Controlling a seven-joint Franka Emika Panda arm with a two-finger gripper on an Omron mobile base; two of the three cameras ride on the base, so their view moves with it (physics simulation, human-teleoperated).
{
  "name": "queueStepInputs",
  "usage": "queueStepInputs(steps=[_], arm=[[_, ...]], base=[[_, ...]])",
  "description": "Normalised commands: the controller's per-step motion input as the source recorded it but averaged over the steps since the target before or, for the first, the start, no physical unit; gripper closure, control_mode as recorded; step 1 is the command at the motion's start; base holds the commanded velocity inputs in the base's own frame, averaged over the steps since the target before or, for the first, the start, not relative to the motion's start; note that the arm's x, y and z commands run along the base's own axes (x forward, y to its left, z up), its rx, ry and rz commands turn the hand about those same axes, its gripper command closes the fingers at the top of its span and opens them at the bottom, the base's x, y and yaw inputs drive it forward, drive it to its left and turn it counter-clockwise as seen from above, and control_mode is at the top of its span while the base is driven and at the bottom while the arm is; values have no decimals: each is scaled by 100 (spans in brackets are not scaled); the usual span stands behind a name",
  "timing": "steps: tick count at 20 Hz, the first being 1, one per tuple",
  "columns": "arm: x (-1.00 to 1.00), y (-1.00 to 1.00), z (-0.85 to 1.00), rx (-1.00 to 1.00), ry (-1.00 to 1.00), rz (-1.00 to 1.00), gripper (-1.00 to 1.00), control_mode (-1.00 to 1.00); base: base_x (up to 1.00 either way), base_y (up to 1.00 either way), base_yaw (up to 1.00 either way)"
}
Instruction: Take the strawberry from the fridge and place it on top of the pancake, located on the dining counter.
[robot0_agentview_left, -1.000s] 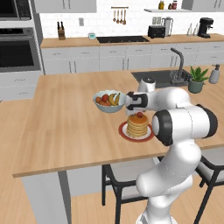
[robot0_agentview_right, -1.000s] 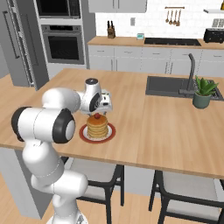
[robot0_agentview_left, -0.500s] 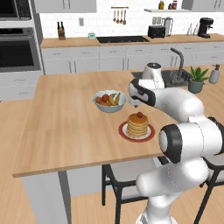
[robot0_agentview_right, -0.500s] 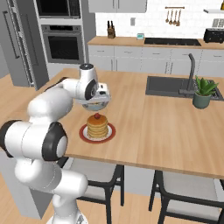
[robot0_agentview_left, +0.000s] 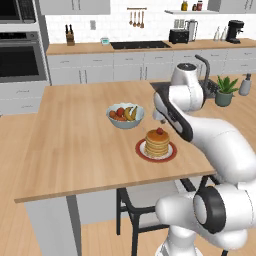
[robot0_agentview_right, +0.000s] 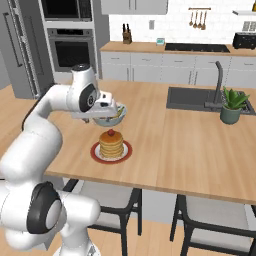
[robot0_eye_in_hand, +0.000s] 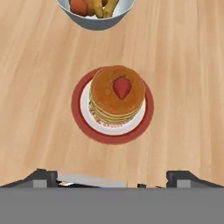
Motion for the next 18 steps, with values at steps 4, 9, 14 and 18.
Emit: queueStepInputs(steps=[4,9,14,18], arm=[[-100,76,0,-7,9,-7,-100,-100],[-100,100,-4,-16,26,-1,-100,-100],[-61,84,-53,-6,42,1,-100,-100],[0,46,-61,0,43,0,-100,-100]], base=[[0,0,0],[0,0,0],[0,0,0],[0,0,0]])
